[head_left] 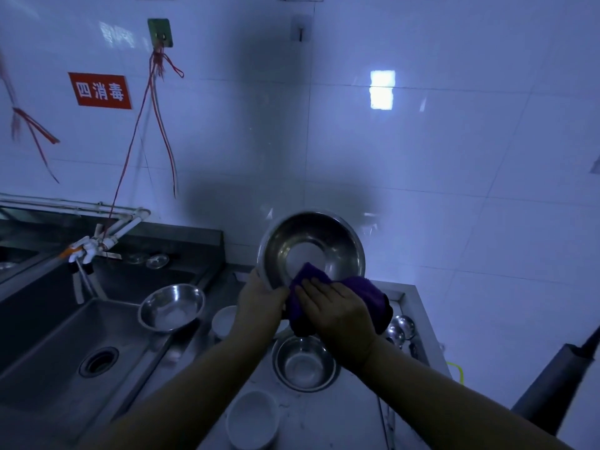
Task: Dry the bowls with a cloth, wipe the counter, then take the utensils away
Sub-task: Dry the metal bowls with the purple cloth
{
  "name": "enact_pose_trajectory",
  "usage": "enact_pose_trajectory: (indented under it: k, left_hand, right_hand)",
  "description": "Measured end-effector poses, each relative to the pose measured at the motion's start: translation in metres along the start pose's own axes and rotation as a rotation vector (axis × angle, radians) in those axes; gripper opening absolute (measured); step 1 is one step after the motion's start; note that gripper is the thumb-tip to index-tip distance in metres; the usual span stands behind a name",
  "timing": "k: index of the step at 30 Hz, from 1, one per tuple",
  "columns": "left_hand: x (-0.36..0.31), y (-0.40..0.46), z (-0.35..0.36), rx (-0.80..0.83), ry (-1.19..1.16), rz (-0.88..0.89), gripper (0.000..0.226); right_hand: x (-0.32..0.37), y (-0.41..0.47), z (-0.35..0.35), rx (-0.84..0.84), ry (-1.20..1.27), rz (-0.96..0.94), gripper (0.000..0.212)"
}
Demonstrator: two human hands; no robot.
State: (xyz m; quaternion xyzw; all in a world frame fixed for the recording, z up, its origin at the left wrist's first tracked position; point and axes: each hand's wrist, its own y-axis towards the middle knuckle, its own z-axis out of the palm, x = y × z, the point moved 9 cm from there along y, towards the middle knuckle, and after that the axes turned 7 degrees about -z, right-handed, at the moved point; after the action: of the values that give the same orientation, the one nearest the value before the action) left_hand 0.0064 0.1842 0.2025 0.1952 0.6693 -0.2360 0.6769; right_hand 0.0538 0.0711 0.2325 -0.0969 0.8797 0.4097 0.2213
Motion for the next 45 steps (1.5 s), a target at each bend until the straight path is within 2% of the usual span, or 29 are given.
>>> enact_pose_trajectory:
  k: [3,8,10,12,14,17,19,22,24,29,32,36,40,45]
  left_hand:
    - [-0.004,0.004,-0.001,0.044,0.075,0.013,0.036]
    - [-0.04,0.017,-0.008,0.22,0.466,0.088,0.026]
    - [-0.049,0.02,-0.012,0.231,0.546,0.095,0.022]
    - [-0.052,0.017,-0.018,0.111,0.493,0.126,0.021]
    - [-0.038,0.005,-0.017,0.022,0.333,0.111,0.025]
    - [-0.001,-0.009,0.003,0.071,0.058,-0.044,0.032]
    - [0.009,-0.006,0.001,0.039,-0.009,-0.095,0.037]
    - [0.002,0.001,-0.009,0.019,0.078,-0.066,0.034]
    - [-0.009,0.006,-0.015,0.023,0.179,0.001,0.032]
    - [-0.02,0.018,-0.024,0.069,0.418,0.06,0.035]
    - [-0.016,0.019,-0.018,0.13,0.364,0.025,0.039]
    - [-0.015,0.026,-0.018,0.174,0.324,0.007,0.044]
    - [-0.02,0.04,-0.024,0.15,0.364,0.027,0.035]
    - [-0.019,0.06,-0.028,0.188,0.42,0.047,0.047]
  right_hand:
    - [0.006,-0.01,0.002,0.012,0.006,-0.062,0.028]
    - [0.0,-0.027,0.001,0.099,0.06,-0.334,0.022]
    - [-0.006,-0.03,0.0,0.134,0.058,-0.402,0.022]
    - [-0.012,-0.026,-0.002,0.146,0.059,-0.353,0.022]
    - [-0.013,-0.018,-0.003,0.126,0.09,-0.24,0.022]
    - [-0.007,-0.008,0.007,0.147,0.137,-0.062,0.03]
    - [-0.001,-0.006,0.014,0.182,0.199,0.028,0.038]
    - [0.006,-0.011,0.031,0.357,0.278,0.113,0.059]
    - [0.011,-0.018,0.045,0.486,0.322,0.078,0.073]
    - [-0.014,-0.014,0.046,0.623,0.235,-0.112,0.059]
    - [-0.029,-0.005,0.057,0.682,0.142,-0.05,0.064]
    - [-0.027,0.009,0.082,0.751,0.212,-0.002,0.07]
    - [-0.01,0.012,0.096,0.741,0.298,-0.03,0.077]
    - [-0.001,-0.006,0.108,0.8,0.399,-0.053,0.059]
